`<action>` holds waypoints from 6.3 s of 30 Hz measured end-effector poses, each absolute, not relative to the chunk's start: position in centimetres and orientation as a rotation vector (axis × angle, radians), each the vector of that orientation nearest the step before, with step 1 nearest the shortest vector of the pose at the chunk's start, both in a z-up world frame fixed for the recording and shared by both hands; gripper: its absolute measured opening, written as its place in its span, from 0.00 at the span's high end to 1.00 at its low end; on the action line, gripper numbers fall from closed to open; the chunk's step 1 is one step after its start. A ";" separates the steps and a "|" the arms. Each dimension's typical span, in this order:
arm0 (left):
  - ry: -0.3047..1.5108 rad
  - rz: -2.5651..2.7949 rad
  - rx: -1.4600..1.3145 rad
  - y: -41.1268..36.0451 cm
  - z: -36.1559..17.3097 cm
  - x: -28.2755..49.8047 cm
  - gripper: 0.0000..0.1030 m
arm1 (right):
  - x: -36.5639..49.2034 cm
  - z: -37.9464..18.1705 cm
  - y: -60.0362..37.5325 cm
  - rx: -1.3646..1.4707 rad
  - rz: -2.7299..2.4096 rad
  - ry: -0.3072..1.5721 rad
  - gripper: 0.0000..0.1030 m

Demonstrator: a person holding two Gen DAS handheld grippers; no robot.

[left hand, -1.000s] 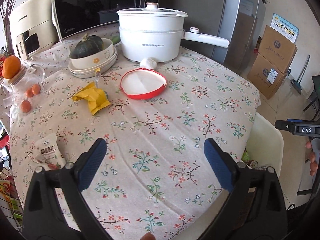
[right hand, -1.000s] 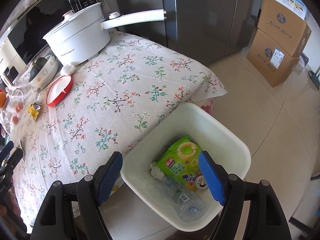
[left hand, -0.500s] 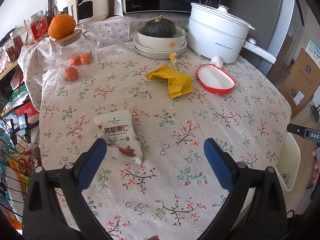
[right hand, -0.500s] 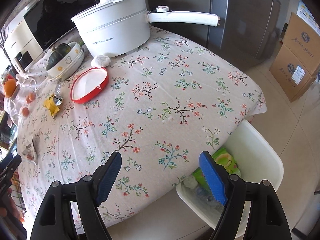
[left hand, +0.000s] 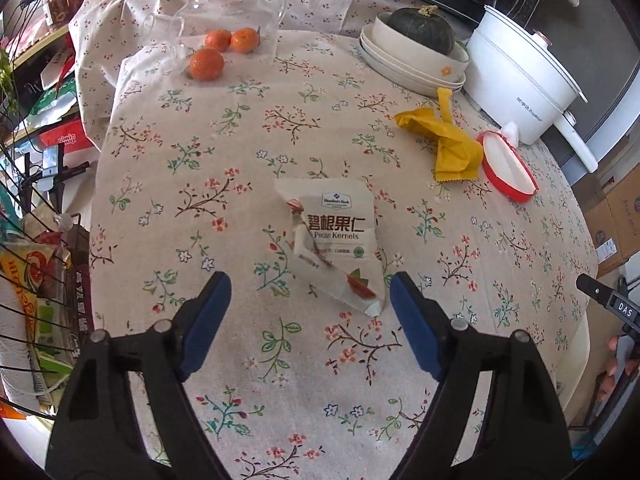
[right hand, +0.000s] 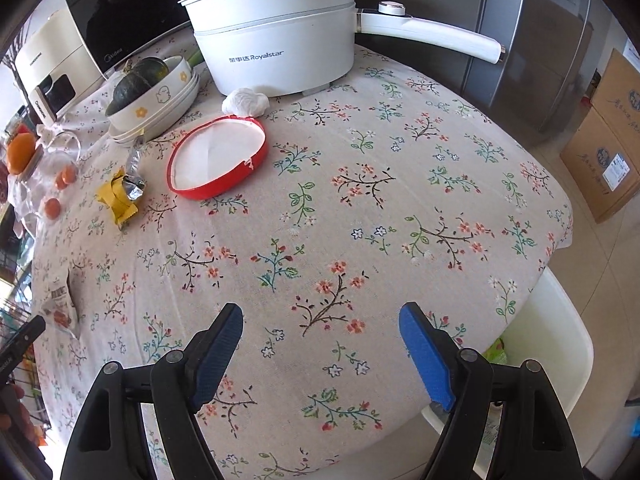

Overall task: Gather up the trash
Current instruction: 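Move both tools back to the table, left gripper toward the pecan packet, then grasp the pecan packet with the left gripper while the right grasps the red-rimmed lid, then carry the pecan packet in the left gripper and lid in the right over the bin, then open both grippers to drop the packet and lid into the bin, then move both tools back to the table toward the yellow wrapper and tissue, then grasp the yellow wrapper with the left gripper while the right grasps the white tissue ball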

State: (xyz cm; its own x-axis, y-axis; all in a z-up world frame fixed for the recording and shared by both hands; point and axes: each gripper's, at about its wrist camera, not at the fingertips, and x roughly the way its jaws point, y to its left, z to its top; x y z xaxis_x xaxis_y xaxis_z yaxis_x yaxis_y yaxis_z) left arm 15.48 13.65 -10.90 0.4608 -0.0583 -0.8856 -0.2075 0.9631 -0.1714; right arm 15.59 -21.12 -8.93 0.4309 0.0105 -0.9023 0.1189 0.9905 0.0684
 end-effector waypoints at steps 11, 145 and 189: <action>1.026 0.107 -0.472 16.1 -12.0 16.7 0.91 | 18.0 -9.7 -18.6 0.101 -0.062 1.075 0.20; 0.895 -0.525 0.168 -19.9 -8.6 10.5 0.14 | -1.3 -8.4 -46.0 0.182 -0.447 1.096 0.27; 0.992 -0.132 -0.162 2.8 -10.2 28.5 0.23 | 23.7 -8.9 -24.2 0.152 -0.126 1.053 0.18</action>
